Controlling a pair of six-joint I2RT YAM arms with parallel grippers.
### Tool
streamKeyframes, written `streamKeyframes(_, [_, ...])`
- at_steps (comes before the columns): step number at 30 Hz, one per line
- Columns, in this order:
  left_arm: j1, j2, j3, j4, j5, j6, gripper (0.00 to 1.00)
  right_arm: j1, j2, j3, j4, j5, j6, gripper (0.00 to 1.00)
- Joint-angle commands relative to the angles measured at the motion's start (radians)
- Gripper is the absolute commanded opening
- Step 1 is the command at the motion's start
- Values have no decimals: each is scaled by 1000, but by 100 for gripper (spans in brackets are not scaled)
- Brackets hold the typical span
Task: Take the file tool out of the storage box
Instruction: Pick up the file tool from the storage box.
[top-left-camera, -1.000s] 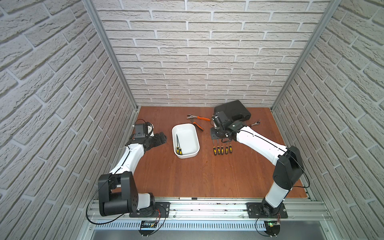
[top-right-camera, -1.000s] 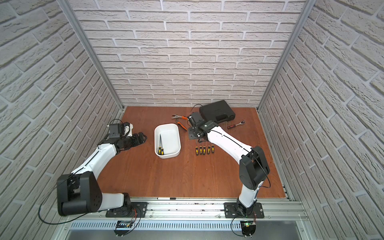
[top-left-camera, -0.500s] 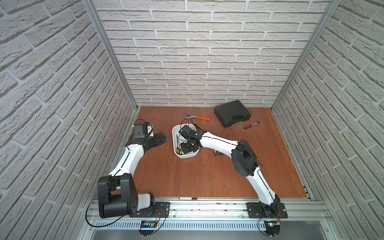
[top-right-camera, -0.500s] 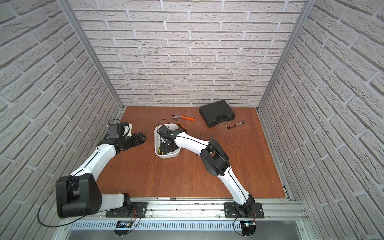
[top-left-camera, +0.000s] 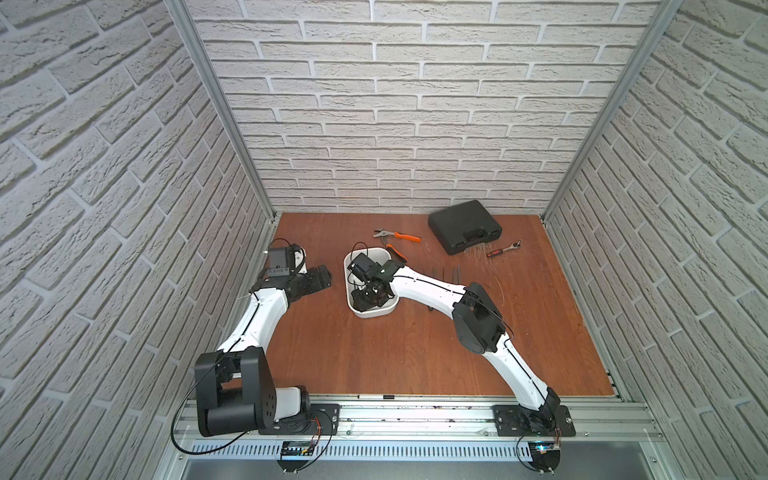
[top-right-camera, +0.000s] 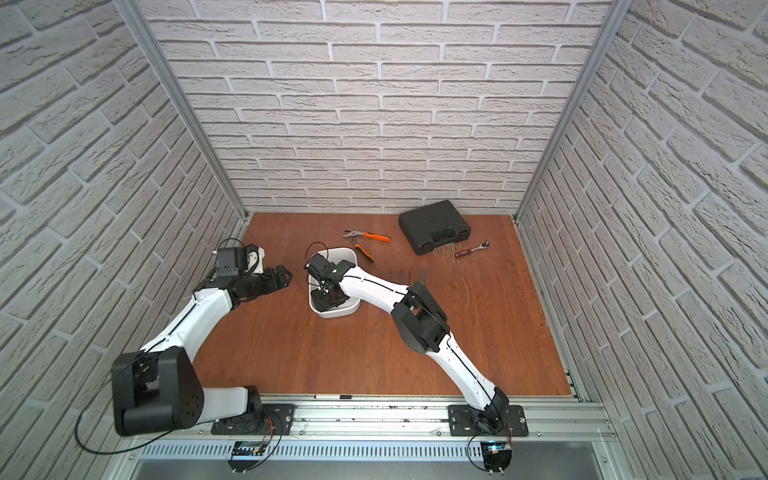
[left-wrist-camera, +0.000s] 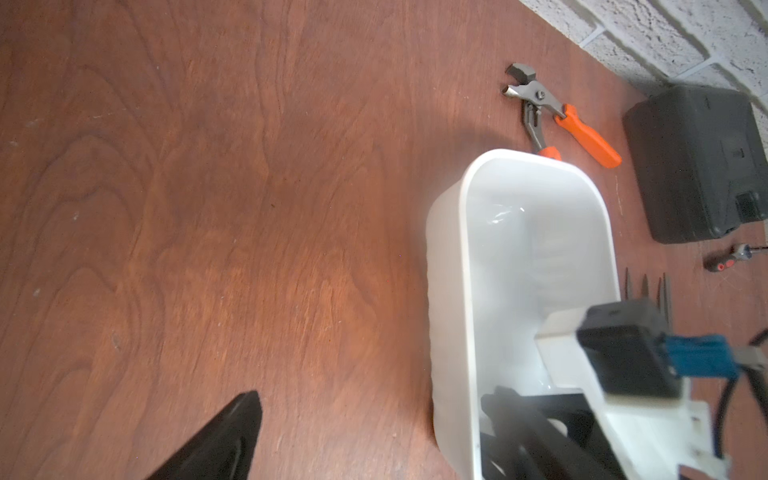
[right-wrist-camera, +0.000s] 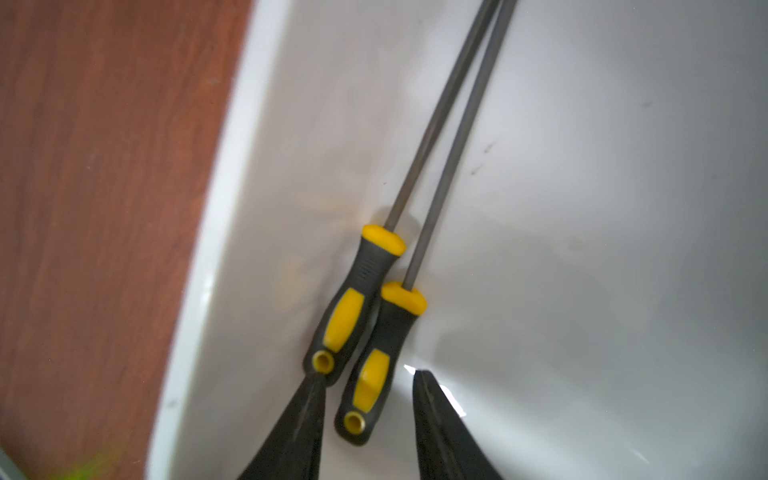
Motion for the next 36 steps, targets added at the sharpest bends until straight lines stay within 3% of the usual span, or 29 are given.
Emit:
streamKeyframes(1, [4, -13, 12, 2, -8, 13, 92, 9, 21, 29, -52, 35, 0, 40])
streamKeyframes(6, [6, -11, 17, 0, -6, 14, 92, 9, 49, 60, -89, 66, 1, 36])
streamKeyframes(11, [6, -16, 16, -4, -10, 17, 92, 2, 53, 64, -95, 100, 11, 15])
streamKeyframes(13, [6, -19, 15, -6, -10, 17, 92, -3, 46, 62, -91, 107, 13, 11])
streamKeyframes(27, [5, -23, 11, -5, -12, 15, 92, -69, -128, 15, -34, 173, 29, 8])
streamKeyframes(36, [5, -15, 13, 1, -12, 15, 92, -141, -349, -175, 89, 154, 71, 7])
